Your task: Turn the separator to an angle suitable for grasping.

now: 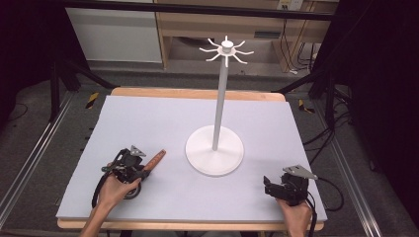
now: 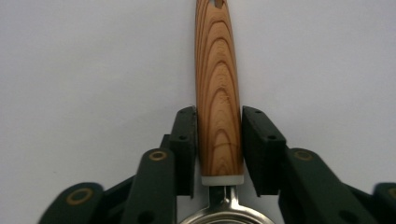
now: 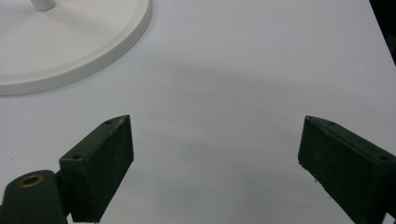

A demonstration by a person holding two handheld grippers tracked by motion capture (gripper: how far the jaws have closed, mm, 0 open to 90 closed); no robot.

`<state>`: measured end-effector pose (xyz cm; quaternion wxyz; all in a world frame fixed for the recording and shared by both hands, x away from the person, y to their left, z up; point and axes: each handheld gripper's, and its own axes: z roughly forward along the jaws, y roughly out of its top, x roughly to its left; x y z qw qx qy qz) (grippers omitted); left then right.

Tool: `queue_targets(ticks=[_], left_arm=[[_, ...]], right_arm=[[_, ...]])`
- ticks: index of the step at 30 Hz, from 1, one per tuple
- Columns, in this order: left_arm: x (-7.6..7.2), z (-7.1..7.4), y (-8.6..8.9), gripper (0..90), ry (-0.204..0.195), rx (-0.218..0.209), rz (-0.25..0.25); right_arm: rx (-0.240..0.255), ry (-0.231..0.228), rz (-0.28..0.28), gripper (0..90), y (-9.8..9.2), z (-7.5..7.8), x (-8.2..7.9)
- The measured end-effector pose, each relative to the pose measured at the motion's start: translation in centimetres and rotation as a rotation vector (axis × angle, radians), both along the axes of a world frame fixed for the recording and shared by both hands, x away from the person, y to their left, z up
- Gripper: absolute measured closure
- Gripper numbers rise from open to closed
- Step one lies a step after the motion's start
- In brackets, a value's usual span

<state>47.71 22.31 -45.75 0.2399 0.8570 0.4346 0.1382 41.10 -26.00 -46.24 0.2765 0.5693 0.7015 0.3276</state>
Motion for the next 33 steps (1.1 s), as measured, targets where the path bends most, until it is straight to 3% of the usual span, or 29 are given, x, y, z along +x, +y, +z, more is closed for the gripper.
queue_targets(ticks=[4,15,22,26,33], left_arm=[[0.3,0.7,0.3,58.2,-0.017,-0.018,-0.004],[1.8,3.3,-1.1,54.6,-0.037,0.049,-0.046],[2.5,3.0,-2.2,54.0,-0.014,0.070,-0.070],[3.0,2.4,-2.6,54.0,0.002,0.104,-0.077],[3.6,1.6,-3.0,56.8,0.024,0.115,-0.082]], right_arm=[[0.003,0.003,-0.002,10.8,0.0,0.0,0.0],[0.005,0.002,-0.003,10.8,-0.1,0.0,0.0],[0.008,0.006,-0.001,10.8,-0.1,0.0,0.1],[0.006,0.007,0.000,10.8,-0.1,0.0,0.1],[0.007,0.008,-0.001,10.8,-0.1,0.0,0.1]])
